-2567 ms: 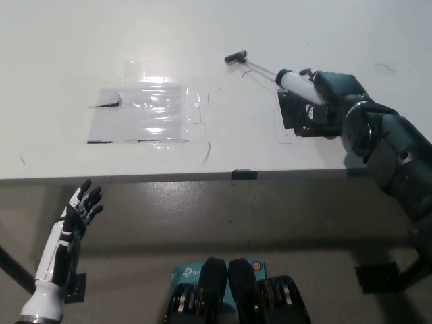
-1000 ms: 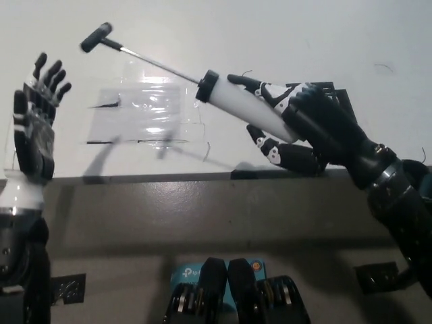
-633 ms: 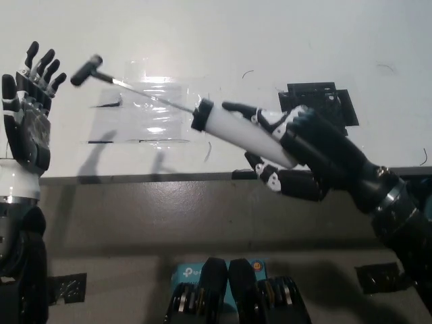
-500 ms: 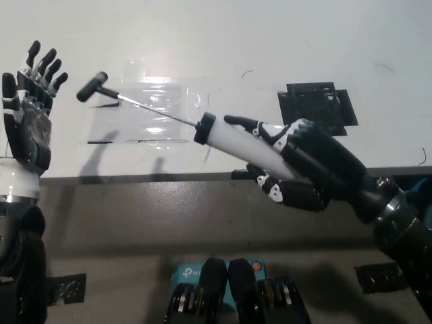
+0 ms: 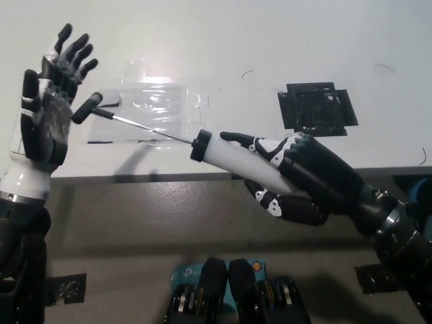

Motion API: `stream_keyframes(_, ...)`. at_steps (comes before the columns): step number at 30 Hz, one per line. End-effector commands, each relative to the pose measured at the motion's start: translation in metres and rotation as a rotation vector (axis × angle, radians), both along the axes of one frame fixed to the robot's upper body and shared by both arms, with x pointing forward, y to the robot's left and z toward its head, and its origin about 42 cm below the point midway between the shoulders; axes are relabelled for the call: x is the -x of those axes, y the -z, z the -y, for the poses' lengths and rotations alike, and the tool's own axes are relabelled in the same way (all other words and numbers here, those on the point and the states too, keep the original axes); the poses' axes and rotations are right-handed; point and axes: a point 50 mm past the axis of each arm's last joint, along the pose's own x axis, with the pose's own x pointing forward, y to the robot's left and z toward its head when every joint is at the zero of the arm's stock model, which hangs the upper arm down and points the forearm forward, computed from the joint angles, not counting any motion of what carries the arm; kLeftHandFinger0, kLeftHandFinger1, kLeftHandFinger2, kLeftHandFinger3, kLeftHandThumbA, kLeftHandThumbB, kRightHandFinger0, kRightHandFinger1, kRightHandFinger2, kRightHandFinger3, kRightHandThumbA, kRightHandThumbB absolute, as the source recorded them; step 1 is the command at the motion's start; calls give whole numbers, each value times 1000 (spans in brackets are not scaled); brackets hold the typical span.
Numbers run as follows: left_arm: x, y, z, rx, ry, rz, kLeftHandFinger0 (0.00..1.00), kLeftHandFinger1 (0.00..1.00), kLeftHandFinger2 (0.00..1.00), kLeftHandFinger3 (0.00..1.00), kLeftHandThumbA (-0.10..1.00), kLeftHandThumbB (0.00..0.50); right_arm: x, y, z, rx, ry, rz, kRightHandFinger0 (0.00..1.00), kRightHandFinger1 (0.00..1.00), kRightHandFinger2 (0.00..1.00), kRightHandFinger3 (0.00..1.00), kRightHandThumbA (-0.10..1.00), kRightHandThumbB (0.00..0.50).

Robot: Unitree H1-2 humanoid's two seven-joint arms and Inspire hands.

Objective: The robot uses right hand to pick up a small white air pumper and uses its left hand to compress it, and then puts it on the desk

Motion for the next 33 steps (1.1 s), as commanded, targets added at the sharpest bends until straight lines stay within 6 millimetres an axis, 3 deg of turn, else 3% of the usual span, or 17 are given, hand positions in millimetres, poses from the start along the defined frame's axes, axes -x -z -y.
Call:
stream_keyframes(1,9,-20,6,-42,97,49,1000,1000,1000,1000,1000,321,10,-13,-4,33,-60,65,0,328,715,708,-100,151)
stream_keyframes(21,27,-15,21,-20,135,40,1000,1000,1000,1000,1000,332,11,-18,-4,53,-91,77,0,335,727,709,-100,152)
stream_keyframes(29,36,-7,38,-50,113,99,1000,1000,1000,1000,1000,282,3,-26,-18,64,-107,90,0,332,704,640,-100,145)
stream_keyframes(33,45,0,60,-73,56,101,1000,1000,1000,1000,1000,260,-2,-28,-29,66,-130,112,0,333,690,640,-100,160)
